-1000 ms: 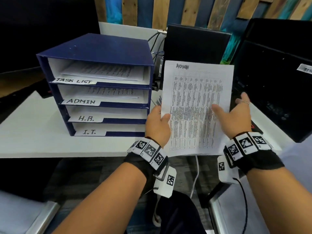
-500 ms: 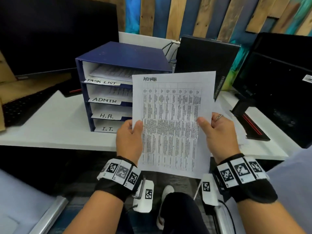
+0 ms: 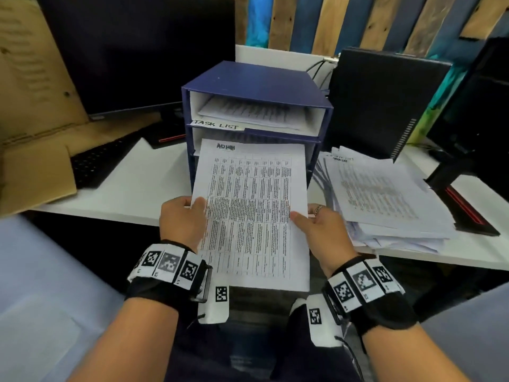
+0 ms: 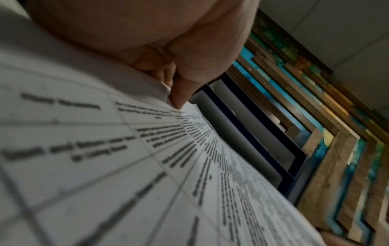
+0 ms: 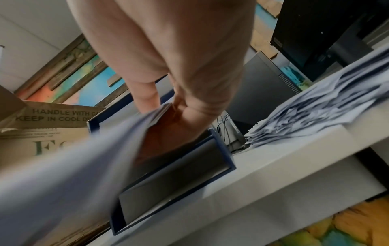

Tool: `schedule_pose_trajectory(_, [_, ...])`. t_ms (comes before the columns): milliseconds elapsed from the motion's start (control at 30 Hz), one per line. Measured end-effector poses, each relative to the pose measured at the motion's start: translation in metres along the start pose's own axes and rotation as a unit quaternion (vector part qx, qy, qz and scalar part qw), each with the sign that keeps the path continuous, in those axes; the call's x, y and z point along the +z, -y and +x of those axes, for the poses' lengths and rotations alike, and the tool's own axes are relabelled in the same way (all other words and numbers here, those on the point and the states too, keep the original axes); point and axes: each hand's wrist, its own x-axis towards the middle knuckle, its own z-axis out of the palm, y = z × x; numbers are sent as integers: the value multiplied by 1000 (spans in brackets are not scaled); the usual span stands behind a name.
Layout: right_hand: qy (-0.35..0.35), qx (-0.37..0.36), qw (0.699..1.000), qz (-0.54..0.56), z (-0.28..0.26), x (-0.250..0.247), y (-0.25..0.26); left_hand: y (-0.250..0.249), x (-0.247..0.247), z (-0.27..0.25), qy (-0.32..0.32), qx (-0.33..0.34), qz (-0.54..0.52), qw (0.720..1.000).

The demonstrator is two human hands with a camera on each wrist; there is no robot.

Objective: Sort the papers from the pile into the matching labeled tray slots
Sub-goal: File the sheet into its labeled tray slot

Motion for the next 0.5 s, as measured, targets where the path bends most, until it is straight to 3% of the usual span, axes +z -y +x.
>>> schedule_pose_trajectory(133, [37, 24, 999, 6, 0, 7, -2, -18, -7, 21, -1, 19, 10, 1000])
schedule_pose_trajectory(267, [-32, -15, 999, -15, 14, 10, 7, -36, -8, 35, 39, 21, -1, 999])
schedule_pose_trajectory(433, [-96, -30, 994, -44, 41, 9, 35, -34, -16, 40, 136, -31, -1, 990])
schedule_pose_trajectory(500, [-119, -33, 991, -44, 49, 10, 46, -30, -14, 37, 131, -43, -32, 990])
